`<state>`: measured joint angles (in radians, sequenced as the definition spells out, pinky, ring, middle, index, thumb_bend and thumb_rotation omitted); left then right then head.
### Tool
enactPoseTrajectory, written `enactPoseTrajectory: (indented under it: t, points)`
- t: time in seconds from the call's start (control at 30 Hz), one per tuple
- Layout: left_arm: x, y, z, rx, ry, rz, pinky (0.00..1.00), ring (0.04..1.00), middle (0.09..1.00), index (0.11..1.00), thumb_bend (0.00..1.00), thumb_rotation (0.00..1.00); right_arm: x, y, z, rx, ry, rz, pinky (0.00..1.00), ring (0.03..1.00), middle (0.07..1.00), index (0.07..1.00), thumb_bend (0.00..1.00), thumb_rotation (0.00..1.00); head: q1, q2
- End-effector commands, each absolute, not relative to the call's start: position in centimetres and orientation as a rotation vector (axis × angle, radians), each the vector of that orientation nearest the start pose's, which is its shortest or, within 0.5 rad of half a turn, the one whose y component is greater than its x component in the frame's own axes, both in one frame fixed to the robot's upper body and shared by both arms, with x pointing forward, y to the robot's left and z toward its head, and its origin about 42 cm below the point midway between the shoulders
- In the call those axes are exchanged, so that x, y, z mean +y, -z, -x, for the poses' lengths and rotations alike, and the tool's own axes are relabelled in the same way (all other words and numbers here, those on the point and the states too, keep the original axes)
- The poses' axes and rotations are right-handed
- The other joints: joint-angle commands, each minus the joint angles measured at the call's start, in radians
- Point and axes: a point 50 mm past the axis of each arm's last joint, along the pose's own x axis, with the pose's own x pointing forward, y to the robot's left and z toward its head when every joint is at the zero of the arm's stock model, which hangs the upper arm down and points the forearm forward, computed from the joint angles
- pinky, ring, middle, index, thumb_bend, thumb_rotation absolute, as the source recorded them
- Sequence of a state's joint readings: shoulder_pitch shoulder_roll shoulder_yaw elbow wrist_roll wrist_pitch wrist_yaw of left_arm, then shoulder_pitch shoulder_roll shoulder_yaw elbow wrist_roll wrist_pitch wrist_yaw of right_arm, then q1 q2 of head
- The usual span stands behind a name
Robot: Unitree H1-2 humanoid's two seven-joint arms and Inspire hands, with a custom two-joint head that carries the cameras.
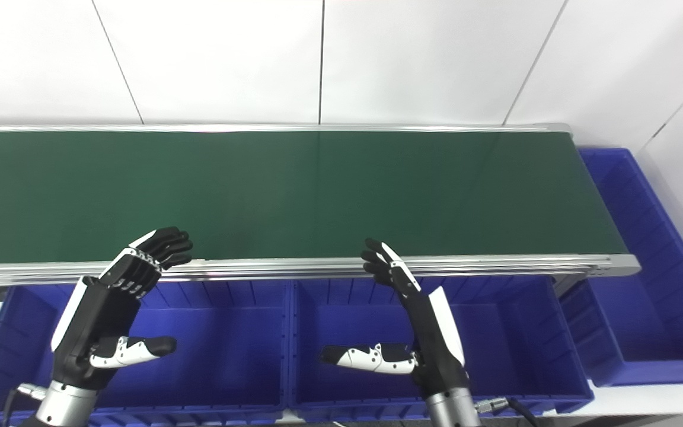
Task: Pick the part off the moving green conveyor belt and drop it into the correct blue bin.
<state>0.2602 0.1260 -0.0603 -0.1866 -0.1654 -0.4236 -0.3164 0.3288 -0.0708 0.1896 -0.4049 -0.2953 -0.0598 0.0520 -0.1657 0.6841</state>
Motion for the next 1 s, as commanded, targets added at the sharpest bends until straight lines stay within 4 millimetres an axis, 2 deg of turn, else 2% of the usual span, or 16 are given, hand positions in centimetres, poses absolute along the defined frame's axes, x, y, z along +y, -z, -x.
enactPoseTrajectory:
  t: [0.0,0.27,0.4,0.8,0.93,0.97]
  points:
    - [23.21,-12.35,-19.14,-0.415,0.311,-0.009,0.79,0.827,0.845,0.841,0.92,0.36,-18.87,-14.83,-17.34,-0.235,-0.159,0.298,0.82,0.832,0.857,0.903,0.97,0.31,0.0,0.0]
    - [23.3,-12.53,-19.05,-0.421,0.313,-0.002,0.79,0.826,0.844,0.841,0.93,0.36,-18.79,-15.01,-17.18,-0.235,-0.156,0.299,0.82,0.829,0.854,0.902,0.96,0.28,0.002,0.008]
    - [23.32,-12.63,-19.01,-0.422,0.315,-0.004,0.79,0.827,0.844,0.843,0.93,0.36,-18.78,-15.11,-17.18,-0.237,-0.156,0.306,0.81,0.826,0.858,0.905,0.96,0.3,0.003,0.015]
    - [23.16,-12.69,-18.9,-0.419,0.316,0.004,0.79,0.826,0.843,0.838,0.93,0.35,-18.89,-15.21,-17.23,-0.243,-0.153,0.296,0.82,0.827,0.853,0.902,0.96,0.29,0.018,0.012]
    - [22.69,-12.65,-18.96,-0.422,0.32,0.0,0.78,0.821,0.84,0.836,0.93,0.35,-19.3,-15.17,-17.11,-0.242,-0.15,0.284,0.83,0.835,0.853,0.903,0.97,0.3,0.097,0.0]
    - [22.45,-12.63,-18.96,-0.424,0.322,0.007,0.78,0.819,0.838,0.833,0.92,0.34,-19.5,-15.19,-17.07,-0.242,-0.147,0.281,0.83,0.838,0.852,0.903,0.97,0.3,0.146,-0.007]
